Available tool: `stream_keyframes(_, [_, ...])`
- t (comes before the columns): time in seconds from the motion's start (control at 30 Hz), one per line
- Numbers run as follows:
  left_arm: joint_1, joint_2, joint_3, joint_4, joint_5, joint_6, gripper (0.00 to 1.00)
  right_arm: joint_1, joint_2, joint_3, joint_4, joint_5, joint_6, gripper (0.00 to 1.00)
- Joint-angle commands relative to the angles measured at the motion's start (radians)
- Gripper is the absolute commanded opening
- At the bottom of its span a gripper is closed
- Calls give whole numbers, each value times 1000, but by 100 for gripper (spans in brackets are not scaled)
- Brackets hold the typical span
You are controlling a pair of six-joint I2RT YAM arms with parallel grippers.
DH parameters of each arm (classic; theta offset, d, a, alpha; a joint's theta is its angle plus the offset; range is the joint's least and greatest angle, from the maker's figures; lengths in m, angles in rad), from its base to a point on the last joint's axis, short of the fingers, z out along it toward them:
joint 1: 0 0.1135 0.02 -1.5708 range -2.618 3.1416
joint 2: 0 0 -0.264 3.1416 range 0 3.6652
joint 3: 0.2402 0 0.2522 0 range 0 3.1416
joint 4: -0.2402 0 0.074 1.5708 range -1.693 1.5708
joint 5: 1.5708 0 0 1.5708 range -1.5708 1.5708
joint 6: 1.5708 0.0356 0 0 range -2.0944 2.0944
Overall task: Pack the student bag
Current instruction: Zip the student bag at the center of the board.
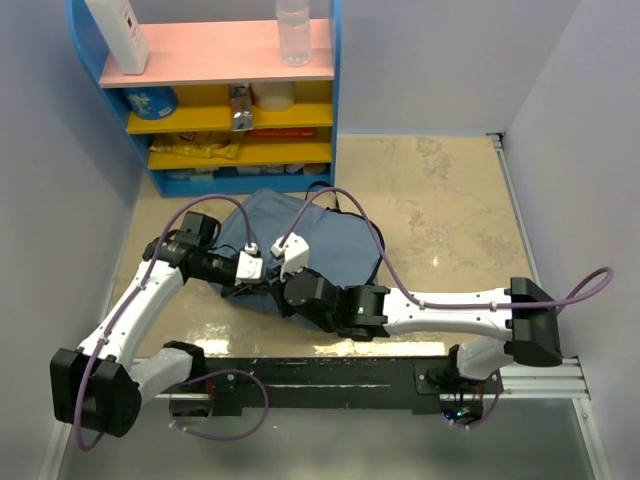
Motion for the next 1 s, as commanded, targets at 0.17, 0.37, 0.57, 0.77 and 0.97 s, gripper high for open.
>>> stream_keyframes(0.17, [-4, -51, 35, -7, -42, 3, 13, 8, -219, -54, 8, 130, 114, 0])
stream_keyframes(0.37, [-4, -81, 73, -70, -53, 22, 15, 10, -319, -79, -130, 144, 208, 0])
stream_keyframes(0.57, [-4, -118, 108, -40, -55, -70, 23, 13, -394, -65, -205, 180, 233, 0])
stream_keyframes(0.77, [-74, -102, 182, 117, 28, -378, 14, 17, -380, -28, -210, 161, 201, 0])
stream_keyframes(0.97, [-87, -129, 155, 96, 16, -400, 10, 71, -278, -119, -90, 59, 138, 40])
